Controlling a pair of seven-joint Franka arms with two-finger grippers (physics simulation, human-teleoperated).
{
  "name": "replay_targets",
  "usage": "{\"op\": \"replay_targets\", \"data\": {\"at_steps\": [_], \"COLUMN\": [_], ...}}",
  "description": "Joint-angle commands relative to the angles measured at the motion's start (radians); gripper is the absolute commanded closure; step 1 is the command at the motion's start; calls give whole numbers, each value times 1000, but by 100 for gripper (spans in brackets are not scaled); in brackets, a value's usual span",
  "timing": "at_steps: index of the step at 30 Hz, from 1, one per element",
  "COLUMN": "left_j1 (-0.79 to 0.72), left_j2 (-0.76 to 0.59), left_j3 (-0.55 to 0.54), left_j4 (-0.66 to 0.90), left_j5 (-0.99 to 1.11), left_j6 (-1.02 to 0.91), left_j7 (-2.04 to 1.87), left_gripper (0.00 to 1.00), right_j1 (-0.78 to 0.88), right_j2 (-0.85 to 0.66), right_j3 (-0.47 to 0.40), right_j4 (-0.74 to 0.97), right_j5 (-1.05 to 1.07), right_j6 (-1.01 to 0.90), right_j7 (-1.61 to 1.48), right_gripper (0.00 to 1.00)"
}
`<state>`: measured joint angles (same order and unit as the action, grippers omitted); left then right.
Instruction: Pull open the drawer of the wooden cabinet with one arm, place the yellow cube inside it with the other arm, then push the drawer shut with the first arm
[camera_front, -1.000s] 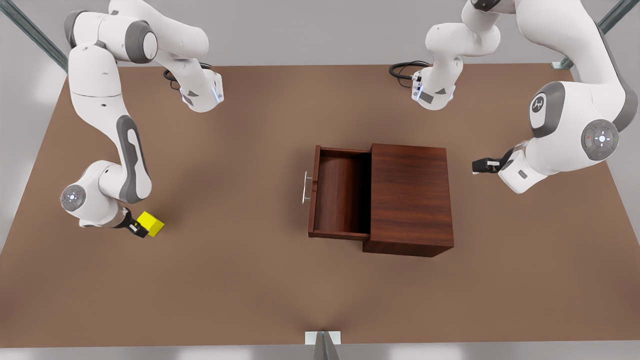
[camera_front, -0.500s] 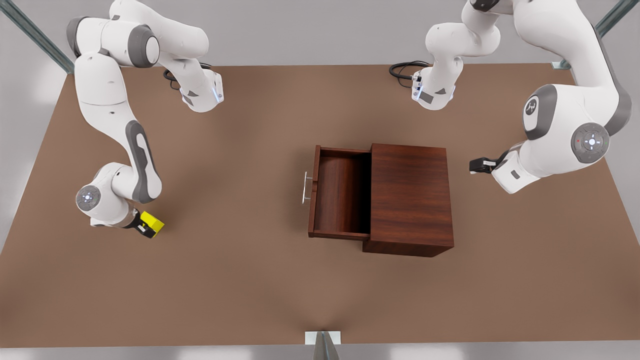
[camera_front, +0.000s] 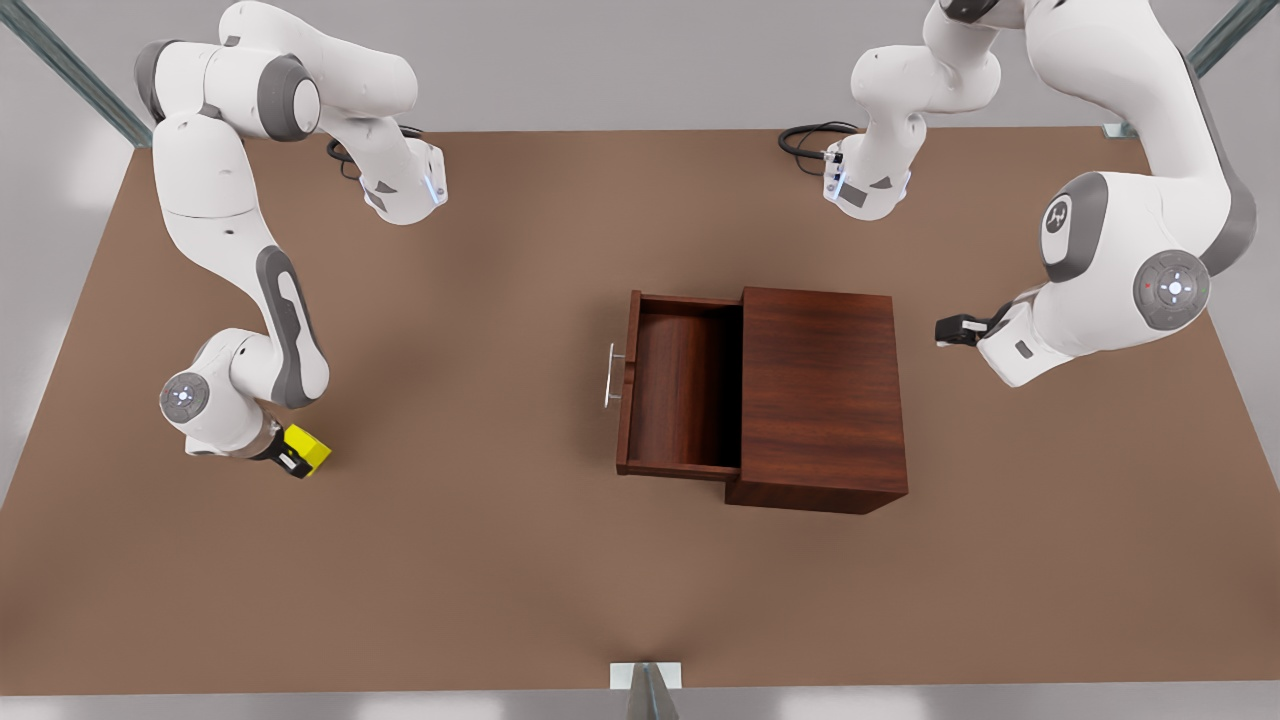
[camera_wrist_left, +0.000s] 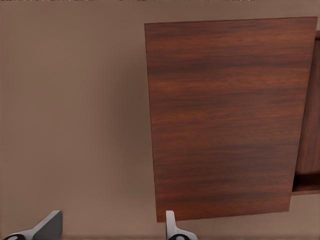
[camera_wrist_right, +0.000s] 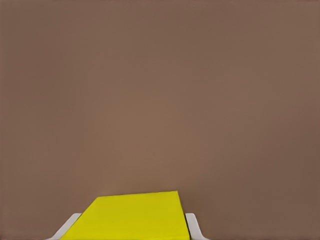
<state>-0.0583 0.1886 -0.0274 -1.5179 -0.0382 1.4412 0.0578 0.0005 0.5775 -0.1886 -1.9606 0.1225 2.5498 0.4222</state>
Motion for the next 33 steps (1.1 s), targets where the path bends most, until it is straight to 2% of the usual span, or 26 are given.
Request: {"op": "replay_targets", "data": {"at_steps": [1, 3, 9, 13, 19, 25, 33], "left_j1": [0, 2, -34, -60, -60, -63, -72], "left_j2": [-1, 0, 5, 6, 8, 8, 8], "left_j3": [0, 1, -5, -8, 11, 18, 14], "left_j4": [4, 2, 2, 2, 27, 19, 12], "left_j5": [0, -5, 1, 0, 3, 24, 26], "left_j6": [8, 28, 64, 54, 53, 38, 38], "left_j7": [11, 11, -75, -151, -82, -85, -95], "left_gripper": [0, 0, 0, 0, 0, 0, 0], "right_j1": [1, 1, 12, 93, 282, 461, 691], "right_j2": [-2, -4, -67, -153, -183, -176, -119], "right_j3": [0, 0, 8, 11, 15, 12, 26], "right_j4": [-1, 0, 0, 25, 259, 453, 580], "right_j5": [-1, -1, 3, 8, 0, 9, 9], "right_j6": [4, 3, -62, -203, -528, -698, -721], "right_j7": [15, 17, 32, 148, 515, 817, 1198], "right_gripper": [26, 31, 31, 31, 31, 31, 31]}}
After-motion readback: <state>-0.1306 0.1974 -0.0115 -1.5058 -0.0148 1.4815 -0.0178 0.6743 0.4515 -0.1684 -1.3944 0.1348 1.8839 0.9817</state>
